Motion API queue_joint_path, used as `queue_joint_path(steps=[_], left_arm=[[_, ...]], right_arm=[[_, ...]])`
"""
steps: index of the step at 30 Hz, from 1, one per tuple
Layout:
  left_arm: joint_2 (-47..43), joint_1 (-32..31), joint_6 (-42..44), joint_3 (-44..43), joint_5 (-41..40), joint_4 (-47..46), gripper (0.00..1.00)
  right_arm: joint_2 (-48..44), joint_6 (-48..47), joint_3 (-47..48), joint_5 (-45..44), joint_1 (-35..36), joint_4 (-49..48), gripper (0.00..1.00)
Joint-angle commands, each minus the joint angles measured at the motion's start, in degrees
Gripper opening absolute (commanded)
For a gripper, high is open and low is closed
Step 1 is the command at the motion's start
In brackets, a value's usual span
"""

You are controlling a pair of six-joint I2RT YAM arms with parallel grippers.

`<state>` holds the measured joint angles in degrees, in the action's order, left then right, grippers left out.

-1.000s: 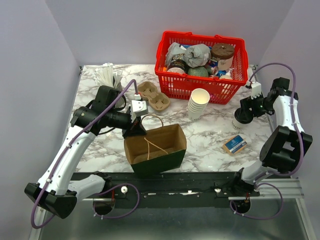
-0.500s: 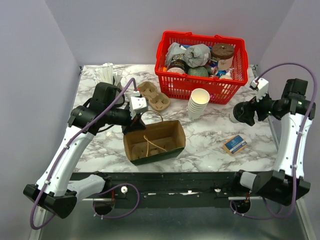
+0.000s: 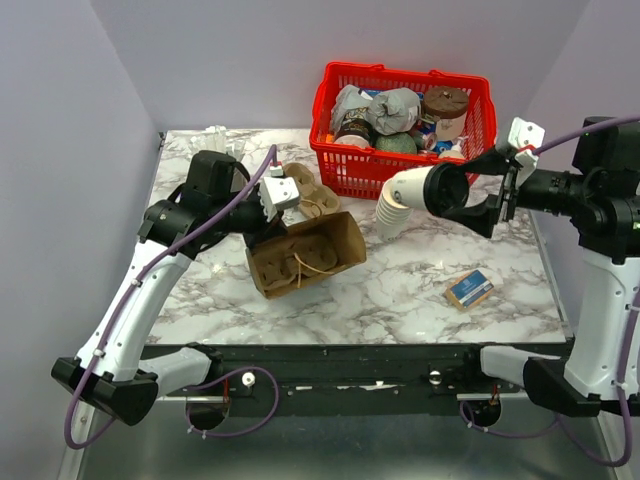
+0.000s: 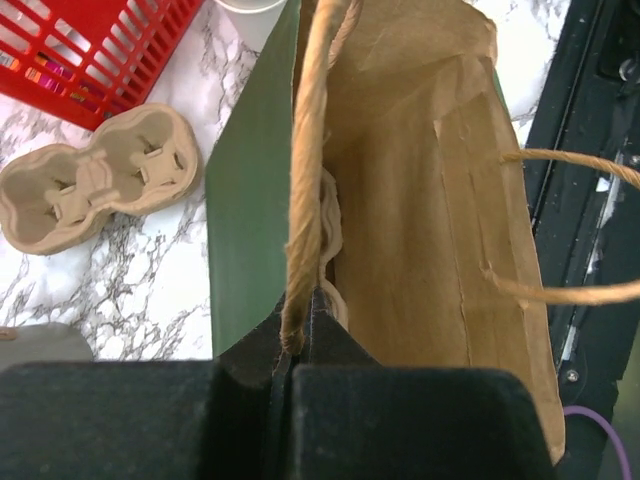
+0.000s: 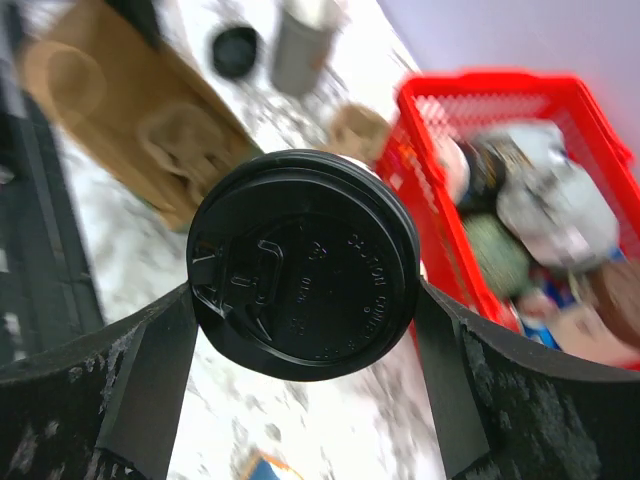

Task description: Pack the takeout coffee

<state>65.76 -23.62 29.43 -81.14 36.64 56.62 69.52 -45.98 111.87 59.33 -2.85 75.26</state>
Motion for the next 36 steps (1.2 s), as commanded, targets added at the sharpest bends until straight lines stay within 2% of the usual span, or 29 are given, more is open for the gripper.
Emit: queue_joint_path(steps=[1, 5, 10, 14, 21, 25, 36], left_arm=[[0.25, 0.24, -0.6, -0.95, -2.02, -2.13, 0.0], [0.43, 0.24, -1.39, -1.47, -0.78, -1.87, 0.0], [0.16, 0.24, -1.3, -1.56, 0.79, -1.16, 0.0], [-1.33, 0.24, -1.66, -0.77, 1.67, -0.99, 0.0], [-4.23, 0.24, -0.25, 1.25, 5.1, 0.95, 0.0], [-5.02, 0.15, -0.43, 1.34, 6.51, 0.86, 0.0], [-9.06, -0.2, -4.99, 6.43, 9.5, -0.81, 0.0]], right_arm=[[1.67, 11.24, 3.87, 5.53, 9.67, 3.32, 0.72], [1.59, 13.81, 0.72, 3.17, 18.65, -2.83, 0.71], [1.94, 9.24, -4.73, -5.69, 32.09, -4.68, 0.7], [3.51, 10.29, -6.93, -10.2, 36.51, -9.6, 0.69], [9.76, 10.38, -2.1, -15.64, 39.59, -10.05, 0.68], [10.82, 5.12, -4.63, -22.21, 44.67, -10.31, 0.68], [10.47, -5.35, -14.56, -39.37, 58.13, -19.45, 0.65]])
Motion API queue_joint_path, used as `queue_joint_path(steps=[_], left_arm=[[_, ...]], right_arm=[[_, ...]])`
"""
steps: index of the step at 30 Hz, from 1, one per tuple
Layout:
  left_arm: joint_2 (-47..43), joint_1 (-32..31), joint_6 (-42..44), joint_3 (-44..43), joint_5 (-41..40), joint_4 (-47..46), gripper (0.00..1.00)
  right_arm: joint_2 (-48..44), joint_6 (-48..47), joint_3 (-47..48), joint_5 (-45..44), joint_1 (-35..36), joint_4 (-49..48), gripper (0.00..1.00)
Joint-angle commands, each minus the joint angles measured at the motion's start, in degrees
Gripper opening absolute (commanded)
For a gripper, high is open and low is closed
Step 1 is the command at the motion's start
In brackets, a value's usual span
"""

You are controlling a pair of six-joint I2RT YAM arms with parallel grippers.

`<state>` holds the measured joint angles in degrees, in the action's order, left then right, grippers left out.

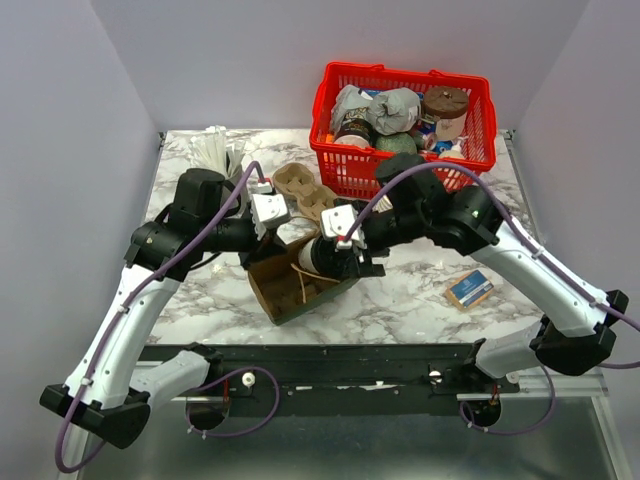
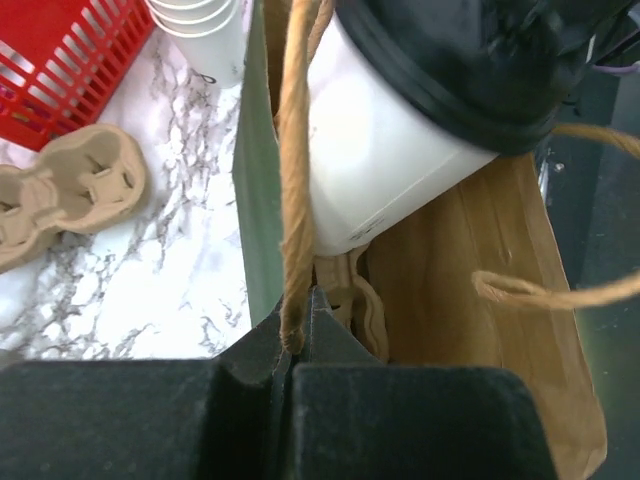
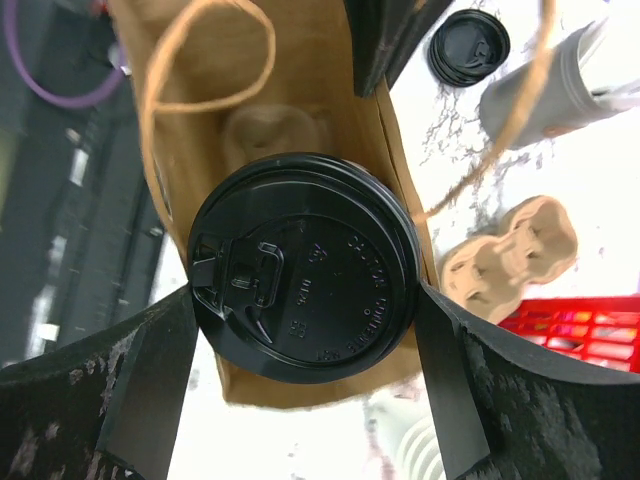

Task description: Pack the takeout coffee

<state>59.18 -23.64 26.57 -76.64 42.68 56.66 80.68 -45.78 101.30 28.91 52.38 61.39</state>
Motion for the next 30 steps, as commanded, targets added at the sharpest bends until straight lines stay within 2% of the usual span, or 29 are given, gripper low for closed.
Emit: queue_joint_path(steps=[1, 11, 21, 25, 30], left_arm=[[-2.92, -0.27, -2.48, 2.37, 3.47, -1.11, 0.0], [-7.14, -0.71, -1.43, 5.54, 6.01, -1.03, 0.0], [-9.25, -0.8, -7.93, 9.67, 9.53, -6.56, 0.0], [-10.57, -0.88, -7.06, 9.93, 9.27, -7.62, 0.0], [-13.29, -0.97, -4.25, 11.6, 8.9, -8.42, 0.0]], right_arm=[[-0.7, -6.16, -4.7, -10.78, 3.95, -6.27, 0.65], [1.06, -8.27, -7.6, -12.73, 7.65, -6.72, 0.64], [-0.61, -15.74, -14.01, -14.58, 13.71, -8.03, 0.64], [-2.28, -19.07, -16.21, -13.0, 15.03, -6.55, 0.64], [-3.87, -18.74, -19.38, -13.87, 16.61, -7.68, 0.64]])
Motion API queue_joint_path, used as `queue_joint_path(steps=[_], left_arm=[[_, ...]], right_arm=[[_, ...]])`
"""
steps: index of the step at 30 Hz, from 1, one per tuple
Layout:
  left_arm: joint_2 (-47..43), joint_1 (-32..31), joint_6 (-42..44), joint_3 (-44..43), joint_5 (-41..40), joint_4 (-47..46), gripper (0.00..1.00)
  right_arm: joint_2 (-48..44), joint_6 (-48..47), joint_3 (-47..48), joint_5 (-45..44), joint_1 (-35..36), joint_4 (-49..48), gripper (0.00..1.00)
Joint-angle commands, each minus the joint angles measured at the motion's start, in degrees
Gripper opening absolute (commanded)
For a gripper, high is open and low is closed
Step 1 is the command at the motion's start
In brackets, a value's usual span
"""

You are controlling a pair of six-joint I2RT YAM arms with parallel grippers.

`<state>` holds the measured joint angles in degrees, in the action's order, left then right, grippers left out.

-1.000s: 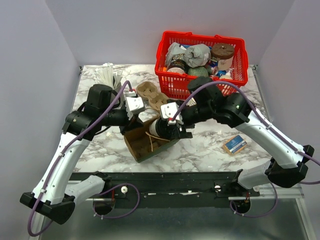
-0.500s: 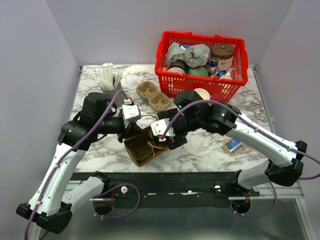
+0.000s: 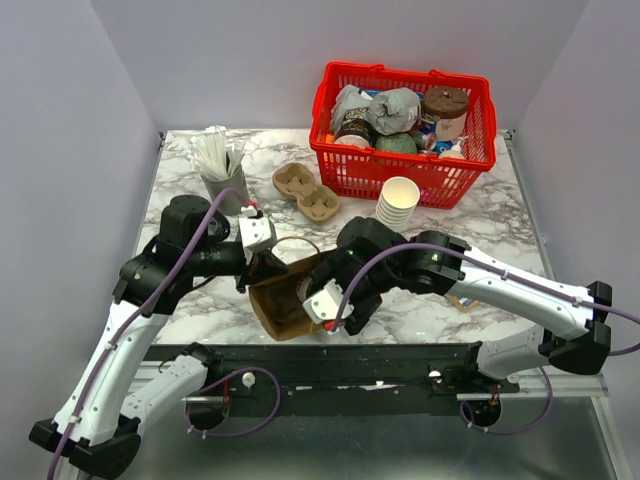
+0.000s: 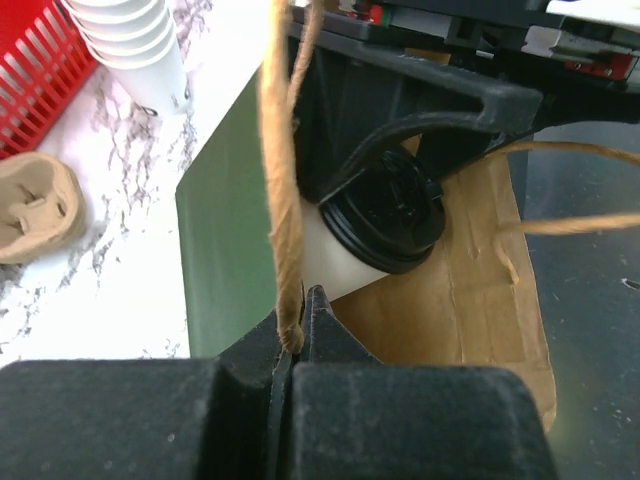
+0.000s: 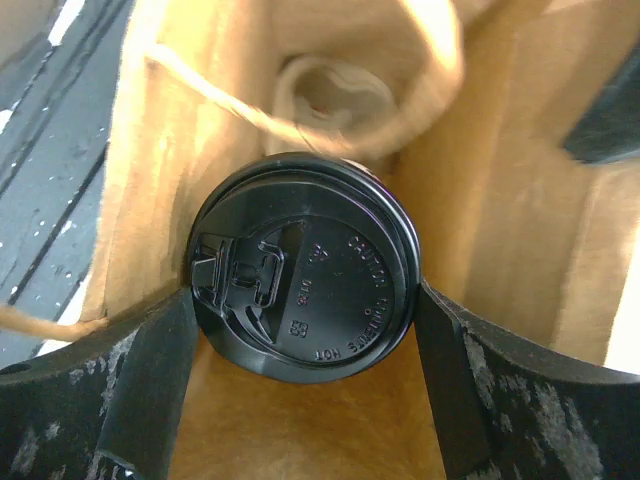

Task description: Pack the takeout coffee

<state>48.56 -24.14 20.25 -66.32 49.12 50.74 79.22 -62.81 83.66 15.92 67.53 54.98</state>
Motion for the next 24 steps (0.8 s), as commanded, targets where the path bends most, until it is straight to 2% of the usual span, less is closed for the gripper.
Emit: queue_joint_path(steps=[1, 8, 14, 16, 18, 19, 20, 22, 23, 24], left_arm=[[-3.02, -0.56, 2.51, 1.55, 3.08, -2.4, 0.0], [-6.01, -1.08, 2.87, 5.5, 5.9, -1.78, 0.0], [-6.46, -1.35, -3.63, 7.35, 3.0, -5.82, 0.0], [-6.28, -1.35, -7.83, 7.61, 2.04, -8.54, 0.15], [-6.37, -1.35, -10.57, 6.92, -1.63, -11.18, 0.18], [-6.45, -1.26, -10.93, 6.13, -3.32, -11.36, 0.23], [-6.72, -1.35, -11.02, 5.25, -5.42, -11.45, 0.35], [-8.03, -1.26, -9.8, 1.91, -10.17, -10.32, 0.42], [-8.65, -1.26, -8.83, 0.77, -11.32, -9.53, 0.5], [-9.78, -1.26, -7.17, -1.42, -12.11, -7.78, 0.55]], right_arm=[[-2.23, -1.36, -1.92, -1.76, 1.9, -1.63, 0.64], [1.11, -0.56, -1.13, -9.23, 3.05, -2.07, 0.62], [4.1, 0.84, 2.56, -11.44, 3.66, 2.14, 0.61], [4.54, 1.45, 3.0, -11.44, 3.66, 2.24, 0.62], [4.72, 2.6, 2.92, -11.62, 3.66, 2.24, 0.61], [4.8, 3.04, 3.0, -11.79, 3.66, 2.15, 0.61], [4.98, 4.0, 3.0, -12.23, 3.66, 2.06, 0.6], [4.98, 4.97, 2.91, -12.67, 3.66, 1.88, 0.6], [5.07, 5.41, 3.0, -13.02, 3.66, 1.62, 0.6], [5.15, 5.5, 3.09, -13.2, 3.66, 1.71, 0.59]])
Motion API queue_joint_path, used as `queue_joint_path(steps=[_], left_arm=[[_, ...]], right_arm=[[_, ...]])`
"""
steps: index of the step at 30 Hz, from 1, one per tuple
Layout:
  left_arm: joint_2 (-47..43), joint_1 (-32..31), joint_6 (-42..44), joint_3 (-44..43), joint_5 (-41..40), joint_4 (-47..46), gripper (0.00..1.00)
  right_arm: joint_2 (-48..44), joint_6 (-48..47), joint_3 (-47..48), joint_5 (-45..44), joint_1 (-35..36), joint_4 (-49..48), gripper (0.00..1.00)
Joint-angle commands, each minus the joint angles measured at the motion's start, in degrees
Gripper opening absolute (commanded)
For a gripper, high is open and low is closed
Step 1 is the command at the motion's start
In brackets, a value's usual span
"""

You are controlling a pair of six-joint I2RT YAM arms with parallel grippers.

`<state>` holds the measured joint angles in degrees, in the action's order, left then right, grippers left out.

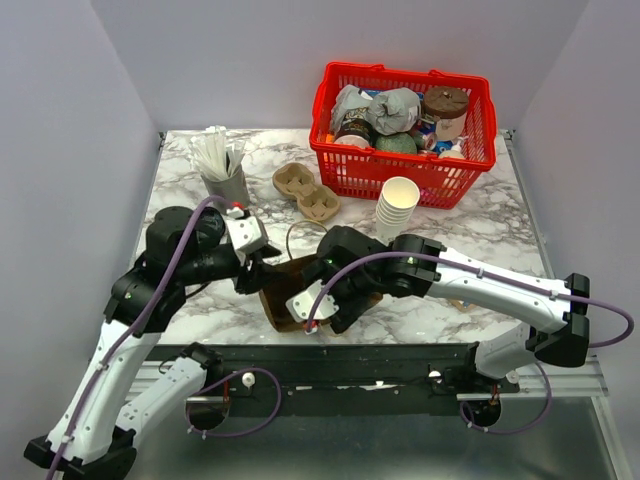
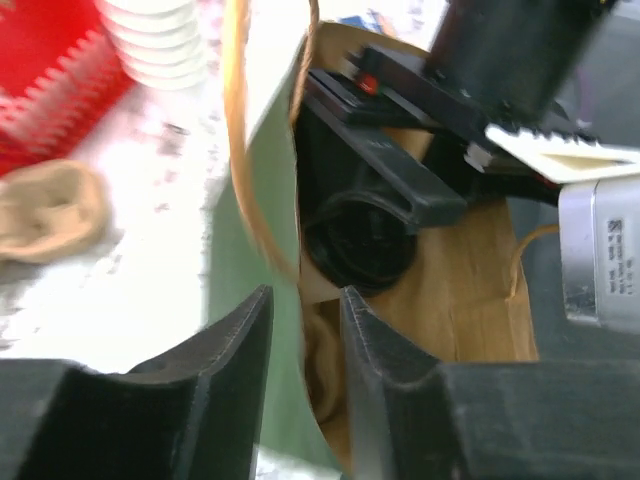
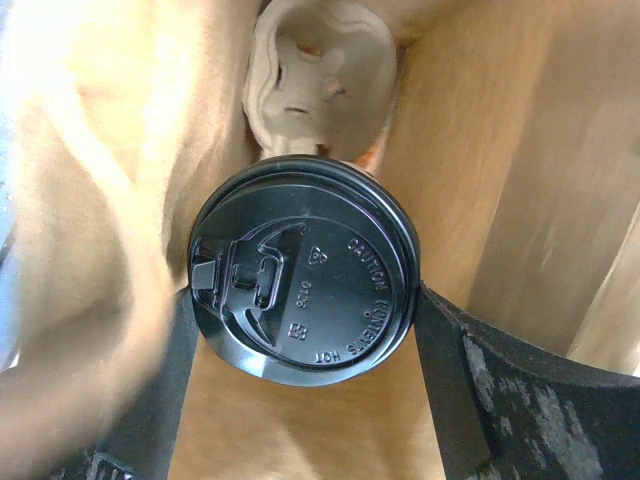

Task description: Pack the takeout coffee

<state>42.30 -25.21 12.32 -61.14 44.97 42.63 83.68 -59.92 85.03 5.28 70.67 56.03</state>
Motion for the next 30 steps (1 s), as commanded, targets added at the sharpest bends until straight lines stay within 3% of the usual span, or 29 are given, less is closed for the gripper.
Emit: queue_joint_path(steps=[1, 4, 8, 12, 16, 24, 30], left_arm=[[-4.07, -0.19, 1.48, -7.66, -8.75, 1.56, 0.57], [-5.39, -0.28, 2.01, -12.76, -7.81, 6.57, 0.63], [-5.83, -0.19, 2.98, -17.69, 0.7, 15.1, 0.65], [-10.2, -0.28, 3.06, -11.75, 5.03, 17.4, 0.65], [-14.87, -0.28, 6.22, -3.03, 10.3, 13.28, 0.65], [-15.15, -0.28, -0.27, 8.31, 14.53, -2.26, 0.61], [-11.9, -0.28, 5.25, 9.47, 15.85, -1.15, 0.59]], right_arm=[[0.7, 2.62, 1.71, -2.81, 0.52, 0.57, 0.59], [0.78, 3.14, 1.71, -2.82, 0.43, 0.39, 0.59], [1.05, 5.51, 1.63, -1.33, -0.27, 0.4, 0.57], [1.66, 8.41, 2.59, 0.87, -1.5, 1.1, 0.57], [2.89, 11.84, 5.05, 3.86, -3.35, 3.38, 0.56], [4.03, 14.21, 6.02, 5.79, -4.14, 6.11, 0.56], [4.65, 16.59, 6.81, 6.59, -4.4, 6.2, 0.56]])
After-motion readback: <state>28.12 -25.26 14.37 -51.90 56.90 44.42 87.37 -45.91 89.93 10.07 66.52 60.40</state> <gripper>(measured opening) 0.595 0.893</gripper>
